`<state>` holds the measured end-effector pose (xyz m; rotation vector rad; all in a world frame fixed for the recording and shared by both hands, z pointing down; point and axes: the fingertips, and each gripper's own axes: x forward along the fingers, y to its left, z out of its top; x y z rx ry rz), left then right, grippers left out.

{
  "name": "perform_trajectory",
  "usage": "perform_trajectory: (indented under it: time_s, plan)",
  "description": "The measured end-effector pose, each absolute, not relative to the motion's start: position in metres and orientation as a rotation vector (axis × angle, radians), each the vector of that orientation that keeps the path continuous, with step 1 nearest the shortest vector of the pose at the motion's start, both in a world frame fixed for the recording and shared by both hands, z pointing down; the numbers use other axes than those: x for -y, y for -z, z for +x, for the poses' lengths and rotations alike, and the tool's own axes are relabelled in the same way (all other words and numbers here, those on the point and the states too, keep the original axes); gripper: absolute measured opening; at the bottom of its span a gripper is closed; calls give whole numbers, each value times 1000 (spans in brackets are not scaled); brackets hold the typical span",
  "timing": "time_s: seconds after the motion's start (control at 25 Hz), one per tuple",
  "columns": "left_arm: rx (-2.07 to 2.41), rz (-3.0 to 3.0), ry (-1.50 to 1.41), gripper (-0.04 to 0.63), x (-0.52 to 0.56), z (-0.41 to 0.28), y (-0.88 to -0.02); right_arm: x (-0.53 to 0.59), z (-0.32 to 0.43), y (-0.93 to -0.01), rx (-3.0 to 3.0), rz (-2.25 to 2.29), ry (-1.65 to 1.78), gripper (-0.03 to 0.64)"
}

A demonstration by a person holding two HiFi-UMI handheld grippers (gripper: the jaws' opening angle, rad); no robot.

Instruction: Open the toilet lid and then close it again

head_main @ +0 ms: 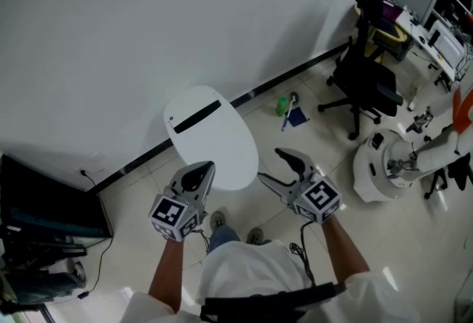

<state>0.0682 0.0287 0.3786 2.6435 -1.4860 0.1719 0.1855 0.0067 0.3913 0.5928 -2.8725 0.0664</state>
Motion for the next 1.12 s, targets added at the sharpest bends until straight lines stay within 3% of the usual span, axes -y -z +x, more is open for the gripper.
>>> perform_trajectory:
  time_s: [0.28, 0.76, 0.96, 1.12]
  plan:
    - [1629, 2523, -182, 3, 8, 80, -394, 48, 220, -407, 2920, 412, -123, 305]
    - [1978, 2175, -156, 3, 133, 75, -432, 199, 200, -413, 2804, -176, 8, 305]
    - [2174, 1995, -128, 3, 133, 61, -439, 236, 180, -455, 2617, -396, 241, 305]
    - [2324, 1755, -132, 3, 134, 69, -484, 260, 169, -546, 2469, -671, 538, 305]
